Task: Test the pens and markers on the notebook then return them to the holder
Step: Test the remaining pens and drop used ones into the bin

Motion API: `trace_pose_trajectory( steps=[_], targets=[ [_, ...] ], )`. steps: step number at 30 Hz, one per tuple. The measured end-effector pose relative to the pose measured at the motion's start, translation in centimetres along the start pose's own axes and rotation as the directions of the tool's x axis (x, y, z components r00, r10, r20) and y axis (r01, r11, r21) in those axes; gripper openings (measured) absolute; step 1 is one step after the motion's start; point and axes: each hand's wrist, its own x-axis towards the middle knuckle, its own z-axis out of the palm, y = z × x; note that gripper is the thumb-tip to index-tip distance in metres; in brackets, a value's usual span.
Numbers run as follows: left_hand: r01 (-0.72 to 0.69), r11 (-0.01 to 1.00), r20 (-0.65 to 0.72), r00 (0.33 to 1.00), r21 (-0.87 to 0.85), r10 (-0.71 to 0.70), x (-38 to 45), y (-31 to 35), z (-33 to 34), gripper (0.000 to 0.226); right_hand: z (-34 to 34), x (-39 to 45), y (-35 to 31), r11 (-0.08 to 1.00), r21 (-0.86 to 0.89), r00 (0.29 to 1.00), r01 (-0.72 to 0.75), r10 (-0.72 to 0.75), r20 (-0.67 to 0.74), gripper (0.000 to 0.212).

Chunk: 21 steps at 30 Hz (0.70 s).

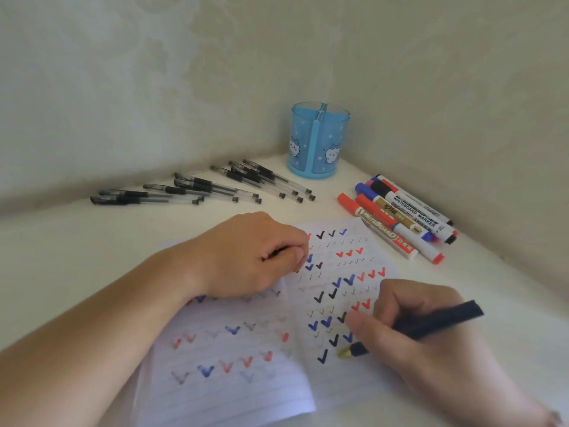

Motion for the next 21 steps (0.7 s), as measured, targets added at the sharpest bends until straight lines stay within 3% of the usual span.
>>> trace_pose_trajectory(
  steps=[6, 13, 18, 21],
  targets=[
    [-0.007, 1.0, -0.013, 1.0, 0.02, 0.007, 0.03, -0.09, 0.05, 0.029, 0.16, 0.01, 0.12, 0.993, -0.115, 1.0, 0.025, -0.023, 0.019, 0.039],
    [-0.035, 0.999, -0.028, 0.999, 0.002, 0.035, -0.06, 0.07, 0.06, 0.032, 0.37, 0.18, 0.18, 0.998, -0.07, 0.999, -0.007, 0.005, -0.037, 0.035],
    [-0.076, 0.965, -0.111, 0.993, -0.252, 0.049, 0.02, 0.48, 0.05, 0.011, -0.05, 0.38, -0.39, 0.989, 0.147, 0.991, 0.016, 0.004, -0.136, 0.039],
    [-0.063, 0.926, -0.111, 0.994, -0.373, 0.022, 0.08, 0.71, 0.45, 0.018, -0.53, 0.49, -0.74, 0.951, 0.309, 0.989, 0.019, 0.028, -0.148, 0.049]
  ],
)
